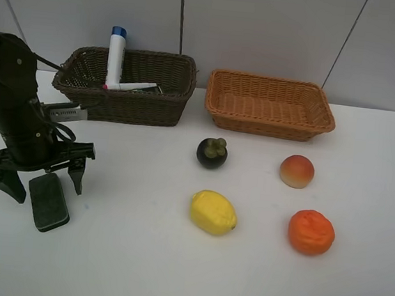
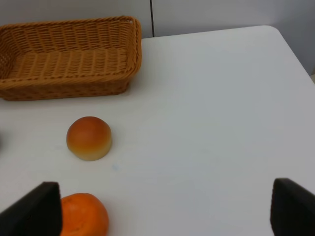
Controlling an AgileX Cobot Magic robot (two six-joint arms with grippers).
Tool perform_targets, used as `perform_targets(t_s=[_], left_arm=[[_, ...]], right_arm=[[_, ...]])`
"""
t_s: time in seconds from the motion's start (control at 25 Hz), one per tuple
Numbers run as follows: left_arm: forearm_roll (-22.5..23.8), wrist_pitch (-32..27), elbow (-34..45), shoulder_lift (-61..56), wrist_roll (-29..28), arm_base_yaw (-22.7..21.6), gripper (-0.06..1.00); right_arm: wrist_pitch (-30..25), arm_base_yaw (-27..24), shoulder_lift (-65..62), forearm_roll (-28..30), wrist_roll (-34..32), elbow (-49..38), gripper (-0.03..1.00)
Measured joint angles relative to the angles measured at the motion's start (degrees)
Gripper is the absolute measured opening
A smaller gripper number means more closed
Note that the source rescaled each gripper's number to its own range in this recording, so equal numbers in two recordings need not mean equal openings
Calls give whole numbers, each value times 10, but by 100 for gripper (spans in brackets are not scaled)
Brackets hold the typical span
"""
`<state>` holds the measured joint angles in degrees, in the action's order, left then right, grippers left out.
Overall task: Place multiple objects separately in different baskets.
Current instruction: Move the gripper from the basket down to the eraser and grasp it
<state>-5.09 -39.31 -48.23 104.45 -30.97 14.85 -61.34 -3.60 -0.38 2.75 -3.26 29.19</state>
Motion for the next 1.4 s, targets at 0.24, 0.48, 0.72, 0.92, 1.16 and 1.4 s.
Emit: perform_targets(t_s=[0.24, 0.48, 0.72, 0.92, 1.16, 1.4], left_arm=[[10, 8, 0, 3, -4, 0, 100], [29, -2, 0, 7, -16, -15, 100], [31, 26, 1, 9, -18, -20, 100], [31, 52, 1, 9, -18, -20, 100], [31, 60, 1, 9, -21, -20, 100], [31, 68, 1, 33, -21, -20, 100]], right_arm=[[0, 0, 0, 0, 0, 0, 83], [0, 0, 0, 0, 0, 0, 83], [0, 0, 0, 0, 0, 0, 83], [0, 0, 0, 0, 0, 0, 83], [0, 0, 0, 0, 0, 0, 83], [0, 0, 0, 0, 0, 0, 83]])
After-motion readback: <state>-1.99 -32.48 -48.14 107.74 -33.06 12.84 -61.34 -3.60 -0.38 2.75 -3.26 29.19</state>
